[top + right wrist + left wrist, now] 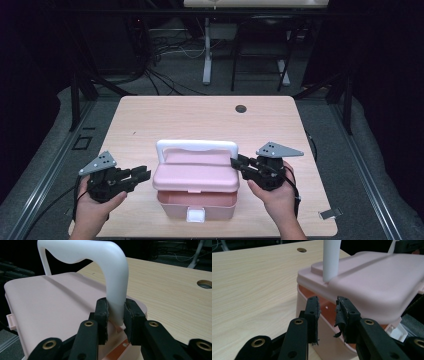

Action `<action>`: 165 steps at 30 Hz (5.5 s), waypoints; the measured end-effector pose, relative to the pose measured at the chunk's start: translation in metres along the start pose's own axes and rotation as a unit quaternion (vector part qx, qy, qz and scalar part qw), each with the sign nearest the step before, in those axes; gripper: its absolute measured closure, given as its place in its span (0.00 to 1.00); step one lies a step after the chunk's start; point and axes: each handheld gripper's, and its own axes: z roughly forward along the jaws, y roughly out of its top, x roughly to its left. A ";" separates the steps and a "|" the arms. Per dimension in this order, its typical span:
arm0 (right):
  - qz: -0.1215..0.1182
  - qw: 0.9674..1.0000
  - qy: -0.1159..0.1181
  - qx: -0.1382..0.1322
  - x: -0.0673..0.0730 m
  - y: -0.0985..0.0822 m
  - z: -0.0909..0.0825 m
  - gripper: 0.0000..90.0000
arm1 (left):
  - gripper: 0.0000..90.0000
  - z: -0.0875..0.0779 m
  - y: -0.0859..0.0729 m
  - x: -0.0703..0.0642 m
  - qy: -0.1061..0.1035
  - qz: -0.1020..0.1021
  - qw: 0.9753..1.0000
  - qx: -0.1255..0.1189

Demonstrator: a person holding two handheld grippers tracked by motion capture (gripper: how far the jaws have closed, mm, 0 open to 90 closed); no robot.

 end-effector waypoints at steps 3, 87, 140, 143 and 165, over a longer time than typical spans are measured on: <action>0.000 1.000 0.000 0.000 0.000 0.000 0.000 0.82 | 0.79 0.000 -0.004 -0.001 0.000 0.000 1.000 0.003; 0.020 0.999 -0.040 0.030 -0.002 -0.033 -0.012 0.74 | 0.81 0.007 0.026 -0.017 -0.003 0.036 0.998 -0.045; 0.023 0.994 -0.057 0.092 0.002 -0.056 0.030 0.68 | 0.81 0.014 0.046 -0.009 0.008 0.032 0.998 -0.054; 0.025 0.994 -0.055 0.091 0.003 -0.057 0.028 0.68 | 0.81 0.017 0.047 -0.007 0.011 0.032 0.998 -0.060; 0.027 0.994 -0.055 0.094 0.008 -0.060 0.024 0.68 | 0.84 0.033 0.058 0.006 0.026 0.017 0.997 -0.070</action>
